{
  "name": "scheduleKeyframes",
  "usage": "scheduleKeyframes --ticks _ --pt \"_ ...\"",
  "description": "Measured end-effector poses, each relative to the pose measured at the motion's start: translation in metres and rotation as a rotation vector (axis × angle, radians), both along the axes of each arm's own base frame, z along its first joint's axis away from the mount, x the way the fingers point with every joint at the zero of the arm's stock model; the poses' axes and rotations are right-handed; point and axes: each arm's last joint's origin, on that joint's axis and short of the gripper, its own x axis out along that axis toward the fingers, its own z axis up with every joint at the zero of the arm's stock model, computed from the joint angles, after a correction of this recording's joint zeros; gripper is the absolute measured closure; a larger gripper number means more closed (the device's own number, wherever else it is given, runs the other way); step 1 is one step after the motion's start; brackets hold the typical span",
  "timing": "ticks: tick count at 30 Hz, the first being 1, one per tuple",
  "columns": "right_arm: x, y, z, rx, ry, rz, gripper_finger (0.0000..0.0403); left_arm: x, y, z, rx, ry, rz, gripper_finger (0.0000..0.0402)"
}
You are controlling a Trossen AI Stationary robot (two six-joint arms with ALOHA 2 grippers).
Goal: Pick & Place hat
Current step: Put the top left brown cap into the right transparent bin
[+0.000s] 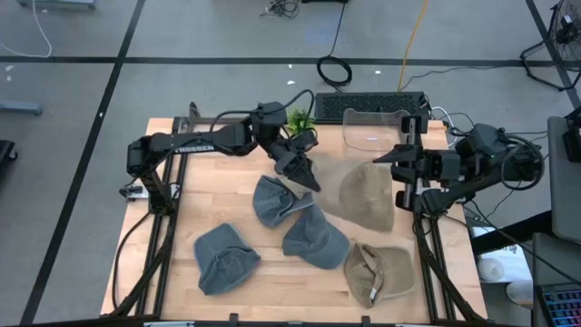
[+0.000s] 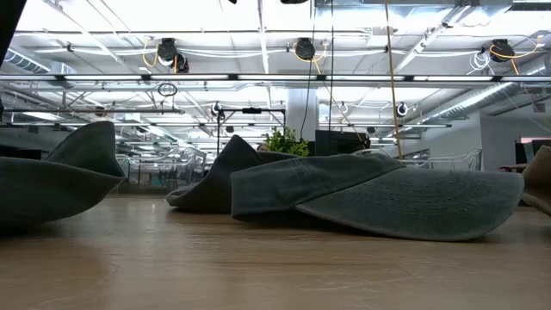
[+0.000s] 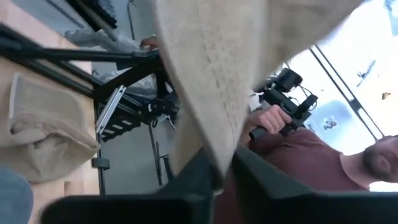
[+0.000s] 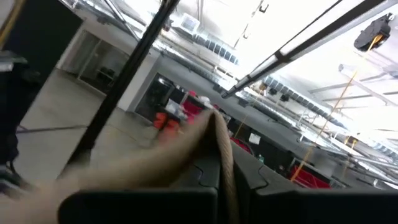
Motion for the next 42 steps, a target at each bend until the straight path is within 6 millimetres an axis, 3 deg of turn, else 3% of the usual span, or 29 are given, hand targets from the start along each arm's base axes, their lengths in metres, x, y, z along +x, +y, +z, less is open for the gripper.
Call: scheduleKeyframes --ticks 2,8,18,33,42 --pt "0.002 0.0 -0.002 -0.006 0.011 -0.012 0.0403 -0.001 0.001 0.002 0.015 -0.028 -0.011 0.0386" --pt "0.005 -0.002 -0.002 0.016 0.016 -0.123 0.0398 -0.002 0.003 0.005 0.036 -0.079 -0.034 0.0392" --pt "-0.002 -0.01 0.001 0.165 0.018 -0.292 0.0346 -0.021 0.015 0.022 0.078 -0.138 -0.037 0.0392" --pt "-0.016 -0.017 0.003 0.444 0.0 -0.325 0.029 -0.117 0.065 0.084 0.219 -0.275 0.18 0.0392" --pt "-0.012 -0.016 0.002 0.676 -0.002 -0.22 0.0301 -0.186 0.064 0.122 0.487 -0.511 0.329 0.0392"
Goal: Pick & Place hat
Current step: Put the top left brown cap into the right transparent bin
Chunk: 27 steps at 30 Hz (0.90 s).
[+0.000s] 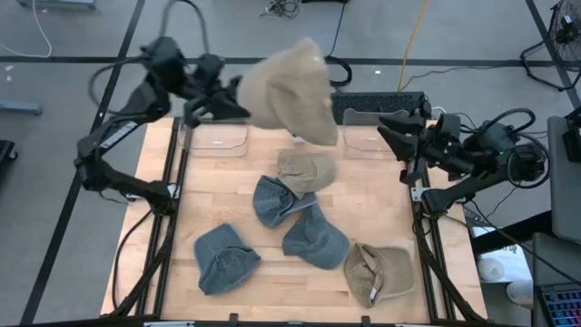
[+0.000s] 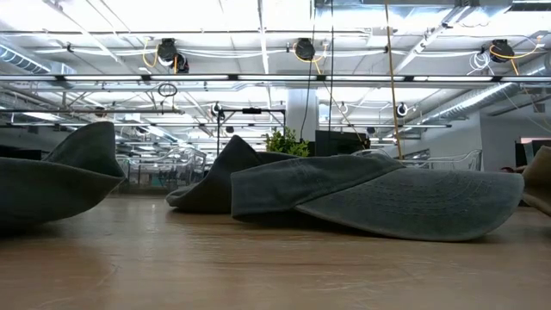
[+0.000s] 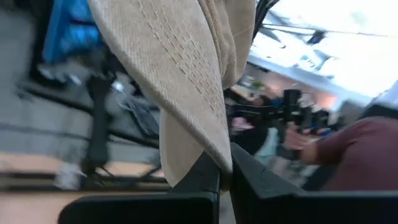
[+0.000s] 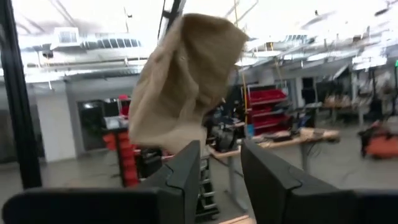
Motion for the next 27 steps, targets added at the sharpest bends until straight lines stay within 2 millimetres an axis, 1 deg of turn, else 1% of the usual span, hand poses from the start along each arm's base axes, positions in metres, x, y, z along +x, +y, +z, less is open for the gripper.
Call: scheduleKeyframes --ticks 4,7,10,13,16,20,25,27 --pt "0.009 0.002 -0.003 0.115 -0.015 0.042 0.0306 -0.026 -0.013 0.005 0.131 -0.034 0.117 0.0392" --pt "0.018 0.004 -0.006 0.111 0.002 0.041 0.0298 -0.041 -0.022 0.001 0.187 0.012 0.209 0.0392" --pt "0.03 0.007 -0.01 0.097 0.02 0.039 0.0269 -0.055 -0.033 -0.004 0.242 0.079 0.294 0.0392" --pt "0.045 0.01 -0.016 0.08 0.042 0.028 0.0225 -0.064 -0.043 -0.009 0.285 0.15 0.366 0.0392" --pt "0.063 0.011 -0.022 0.066 0.061 0.012 0.0177 -0.067 -0.052 -0.012 0.316 0.192 0.386 0.0392" --pt "0.081 0.01 -0.029 0.056 0.067 -0.014 0.0123 -0.064 -0.062 -0.016 0.343 0.239 0.396 0.0392" --pt "0.096 0.007 -0.038 0.057 0.095 -0.032 0.0083 -0.052 -0.072 -0.021 0.372 0.267 0.37 0.0392" --pt "0.1 0.005 -0.04 0.074 0.094 0.002 0.0074 -0.047 -0.074 -0.023 0.382 0.283 0.372 0.0392"
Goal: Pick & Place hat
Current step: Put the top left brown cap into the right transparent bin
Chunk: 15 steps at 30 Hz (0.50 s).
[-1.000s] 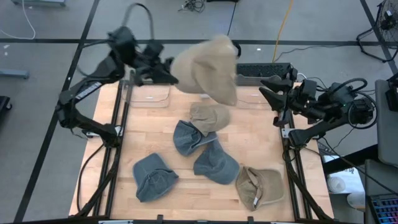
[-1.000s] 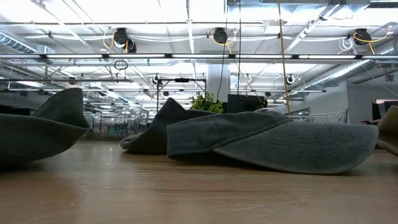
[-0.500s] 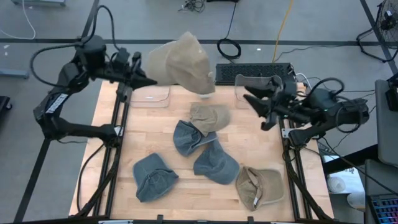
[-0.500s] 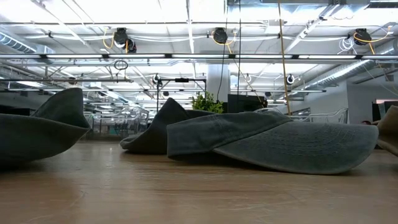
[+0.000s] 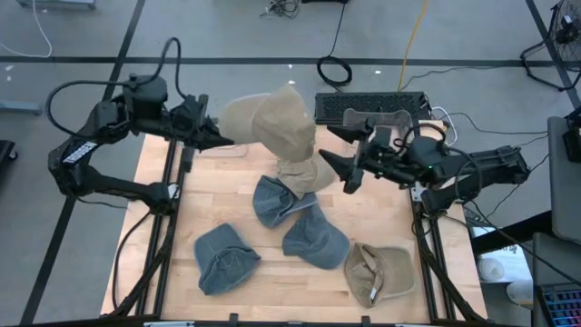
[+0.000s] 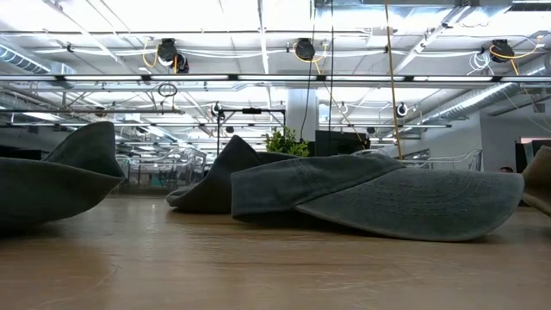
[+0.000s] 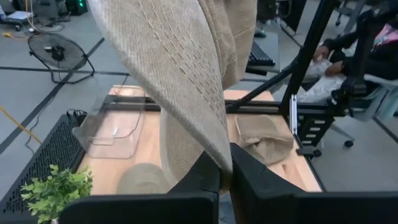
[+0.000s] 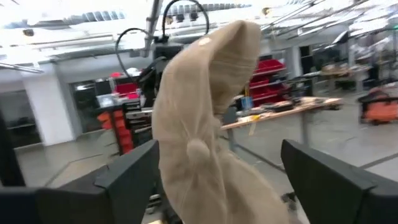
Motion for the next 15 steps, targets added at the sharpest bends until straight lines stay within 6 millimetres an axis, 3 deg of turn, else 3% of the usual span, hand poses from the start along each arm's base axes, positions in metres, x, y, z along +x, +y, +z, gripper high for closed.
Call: scheduleKeyframes --ticks 7,15 --pt "0.017 -0.002 -0.011 0.036 0.023 0.124 0.0069 0.023 -0.005 -0.01 -0.01 0.062 -0.01 0.0392" --pt "0.016 -0.001 -0.015 0.03 0.068 0.147 0.0085 0.035 -0.004 -0.013 -0.011 0.073 0.003 0.0392"
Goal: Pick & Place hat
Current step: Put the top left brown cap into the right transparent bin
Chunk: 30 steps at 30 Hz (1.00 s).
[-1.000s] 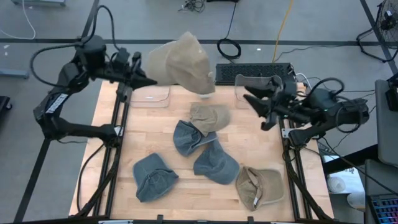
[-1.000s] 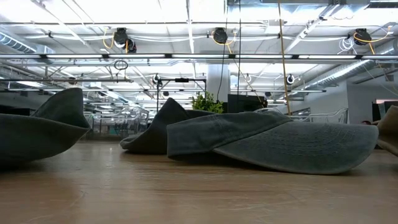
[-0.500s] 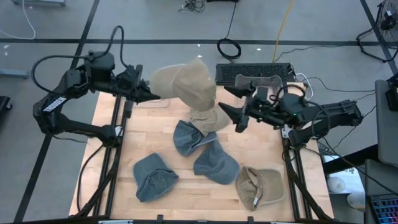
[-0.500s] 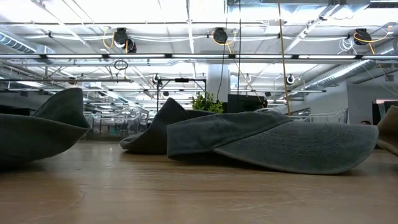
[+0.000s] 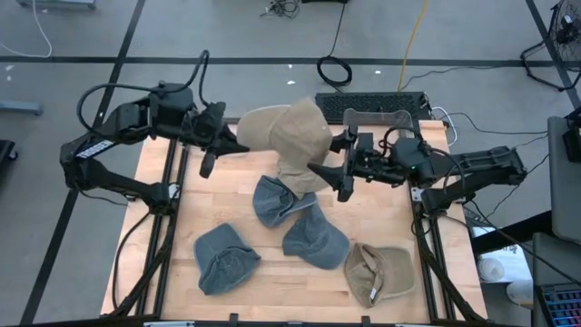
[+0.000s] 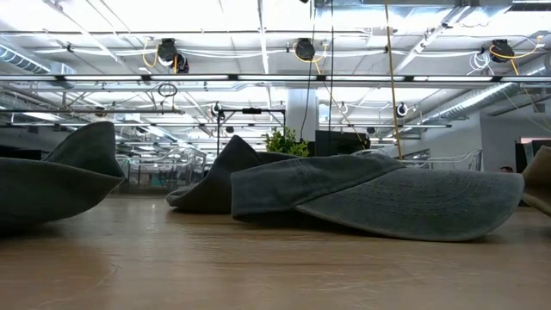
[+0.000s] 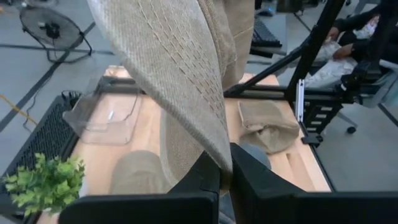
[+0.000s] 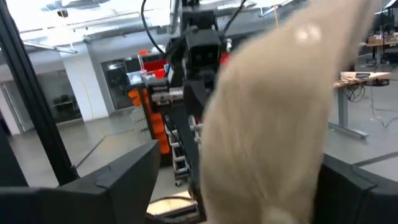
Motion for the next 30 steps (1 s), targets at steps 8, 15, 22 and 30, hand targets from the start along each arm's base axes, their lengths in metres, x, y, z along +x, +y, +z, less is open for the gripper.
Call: scheduleKeyframes --ticks 8,15,22,30 --pt "-0.008 -0.001 0.004 -0.003 -0.003 0.015 0.01 -0.002 0.0 0.003 -0.007 -0.026 0.004 0.0392" --pt "-0.014 0.0 0.008 -0.016 -0.012 0.056 0.0131 -0.002 0.0 0.003 -0.015 -0.024 0.015 0.0392" --pt "-0.014 0.0 0.008 -0.03 -0.008 0.075 0.0176 -0.002 0.0 0.003 -0.027 -0.021 0.022 0.0392" --pt "-0.015 0.0 0.009 -0.03 -0.014 0.075 0.0258 -0.002 0.0 0.003 -0.031 -0.02 0.033 0.0392"
